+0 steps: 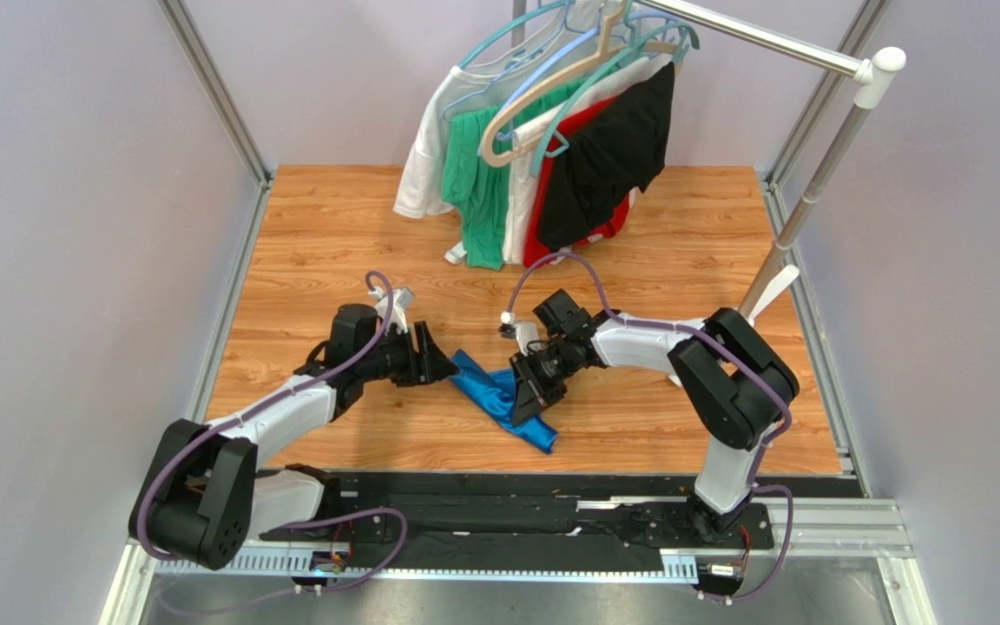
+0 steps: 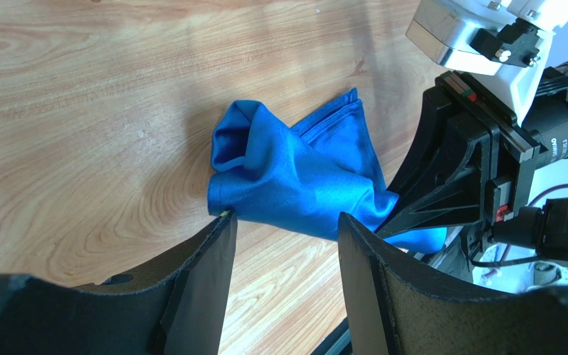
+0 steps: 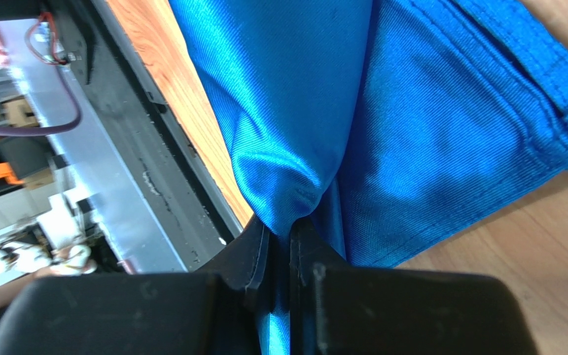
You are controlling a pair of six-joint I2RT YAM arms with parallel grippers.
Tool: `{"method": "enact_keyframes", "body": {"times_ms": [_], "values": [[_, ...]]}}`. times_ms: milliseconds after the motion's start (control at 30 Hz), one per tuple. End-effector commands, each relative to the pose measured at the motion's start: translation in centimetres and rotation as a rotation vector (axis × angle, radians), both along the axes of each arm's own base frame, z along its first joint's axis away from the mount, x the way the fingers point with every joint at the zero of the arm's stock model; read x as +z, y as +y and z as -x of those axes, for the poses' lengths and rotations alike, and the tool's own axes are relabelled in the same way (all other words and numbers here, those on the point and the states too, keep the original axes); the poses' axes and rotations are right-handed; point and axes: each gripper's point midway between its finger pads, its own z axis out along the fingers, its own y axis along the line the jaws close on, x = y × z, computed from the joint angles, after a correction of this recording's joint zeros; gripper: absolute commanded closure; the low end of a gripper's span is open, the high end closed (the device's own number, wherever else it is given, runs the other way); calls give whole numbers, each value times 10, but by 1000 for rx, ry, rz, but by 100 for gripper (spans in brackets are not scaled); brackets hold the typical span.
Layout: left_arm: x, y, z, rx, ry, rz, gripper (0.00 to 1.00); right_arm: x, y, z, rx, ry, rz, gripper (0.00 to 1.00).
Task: Fold the napkin, place the utensils inside, and roll it up
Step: Roll the napkin with the utensil
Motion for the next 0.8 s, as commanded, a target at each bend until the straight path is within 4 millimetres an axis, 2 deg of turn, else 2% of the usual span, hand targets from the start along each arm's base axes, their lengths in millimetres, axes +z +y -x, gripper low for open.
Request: {"method": "enact_keyframes", "body": {"times_ms": [0, 400, 767], "values": [[0, -3, -4, 5, -8, 36, 39, 0, 1, 0, 1, 65, -70, 100], [-4, 4, -9, 25, -46, 11, 37, -4, -6, -7, -16, 136, -112, 100], [7, -7, -21, -9, -141, 75, 37, -13, -9, -7, -14, 167, -109, 100]]}}
